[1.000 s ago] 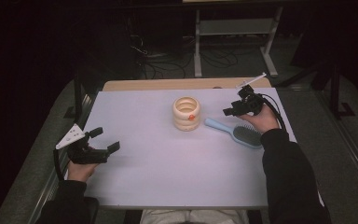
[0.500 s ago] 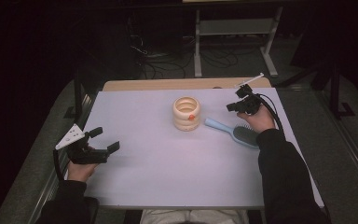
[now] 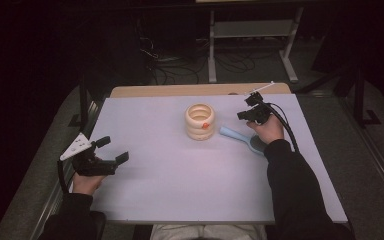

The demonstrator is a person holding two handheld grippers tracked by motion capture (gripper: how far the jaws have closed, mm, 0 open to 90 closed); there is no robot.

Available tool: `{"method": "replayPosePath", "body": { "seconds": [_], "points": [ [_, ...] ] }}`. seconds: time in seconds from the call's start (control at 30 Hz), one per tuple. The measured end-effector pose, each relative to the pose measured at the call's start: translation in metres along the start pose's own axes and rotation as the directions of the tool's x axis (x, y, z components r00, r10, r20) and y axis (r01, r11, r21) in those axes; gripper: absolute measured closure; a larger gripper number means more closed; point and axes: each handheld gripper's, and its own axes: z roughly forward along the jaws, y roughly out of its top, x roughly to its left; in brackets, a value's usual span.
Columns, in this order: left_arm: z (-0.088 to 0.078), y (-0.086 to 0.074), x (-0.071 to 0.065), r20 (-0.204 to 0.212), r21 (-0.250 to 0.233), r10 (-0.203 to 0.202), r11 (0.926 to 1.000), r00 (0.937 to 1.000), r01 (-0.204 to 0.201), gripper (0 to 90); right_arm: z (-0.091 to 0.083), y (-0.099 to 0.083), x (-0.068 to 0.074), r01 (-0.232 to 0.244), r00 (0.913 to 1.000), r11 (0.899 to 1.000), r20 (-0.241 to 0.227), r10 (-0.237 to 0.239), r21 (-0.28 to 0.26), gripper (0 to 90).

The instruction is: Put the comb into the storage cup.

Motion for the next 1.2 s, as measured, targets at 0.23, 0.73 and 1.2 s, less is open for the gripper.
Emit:
{"method": "replayPosePath", "body": {
  "seconds": [0.23,0.73,1.2],
  "points": [
    [0.0,0.0,0.0,0.003,-0.001,0.0,1.0,1.0,0.0,0.0,0.01,-0.001,0.002,-0.034,0.9994,0.999,-0.001,0.034,0.005,89.1],
    [0.001,0.0,0.0,0.007,0.005,0.004,1.0,1.0,-0.004,0.0,0.03,-0.005,0.013,-0.03,0.9985,0.998,-0.044,0.033,0.046,89.1],
    [0.002,0.0,-0.001,0.012,0.007,0.001,1.0,0.9999,-0.001,0.0,0.036,-0.004,0.027,-0.04,0.9984,0.996,-0.037,0.043,0.076,89.1]
  ]
}}
